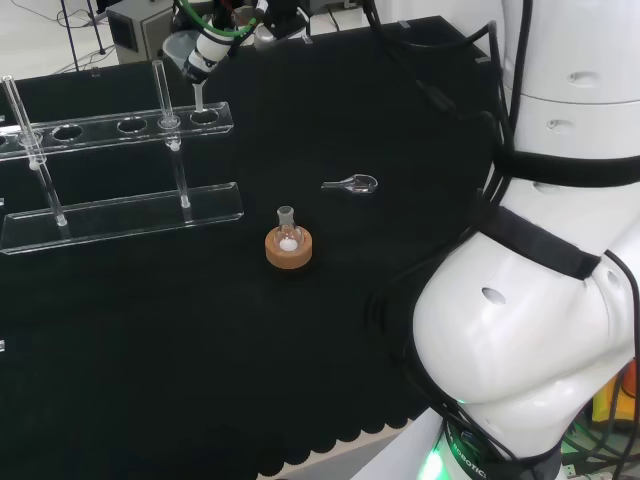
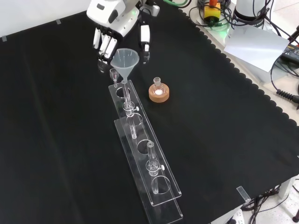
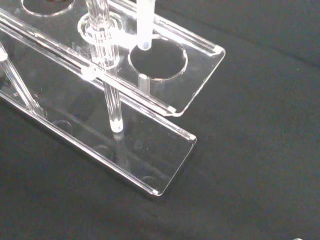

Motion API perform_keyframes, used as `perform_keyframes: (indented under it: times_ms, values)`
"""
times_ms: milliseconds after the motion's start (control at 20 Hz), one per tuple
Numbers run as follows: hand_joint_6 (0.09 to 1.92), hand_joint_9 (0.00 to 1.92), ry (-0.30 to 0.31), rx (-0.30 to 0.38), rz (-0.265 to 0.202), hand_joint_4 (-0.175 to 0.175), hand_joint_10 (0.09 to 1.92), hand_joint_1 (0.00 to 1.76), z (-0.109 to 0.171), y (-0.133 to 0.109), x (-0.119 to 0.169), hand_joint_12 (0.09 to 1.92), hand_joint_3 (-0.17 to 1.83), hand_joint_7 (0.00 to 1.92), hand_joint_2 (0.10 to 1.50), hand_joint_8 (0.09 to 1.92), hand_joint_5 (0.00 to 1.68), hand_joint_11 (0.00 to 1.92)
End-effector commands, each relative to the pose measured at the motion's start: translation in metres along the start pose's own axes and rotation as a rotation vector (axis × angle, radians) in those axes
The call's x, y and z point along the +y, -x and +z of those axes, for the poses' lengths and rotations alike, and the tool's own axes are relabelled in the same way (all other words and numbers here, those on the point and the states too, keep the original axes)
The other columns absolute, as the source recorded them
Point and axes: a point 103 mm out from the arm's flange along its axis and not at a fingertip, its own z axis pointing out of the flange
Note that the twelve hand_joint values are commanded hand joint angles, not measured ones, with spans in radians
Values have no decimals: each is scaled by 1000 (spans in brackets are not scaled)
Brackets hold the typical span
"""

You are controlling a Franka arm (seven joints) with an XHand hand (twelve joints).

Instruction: Put the funnel back on the funnel stand.

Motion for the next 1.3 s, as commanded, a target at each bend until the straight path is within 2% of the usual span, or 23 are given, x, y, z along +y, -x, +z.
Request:
perform_keyframes:
  times_ms: [50,750,1150,1300]
  values:
    - [177,1083,-23,2,9,-76,444,720,11,2,4,1232,-175,574,996,650,570,665]
    - [186,1052,-30,11,2,-76,437,721,32,9,16,1230,-175,551,994,649,565,663]
    - [230,880,-52,10,7,-74,507,717,48,14,30,1252,-175,413,992,699,522,601]
    - [227,716,-55,-1,14,-75,557,712,52,14,32,1291,-175,308,991,714,473,515]
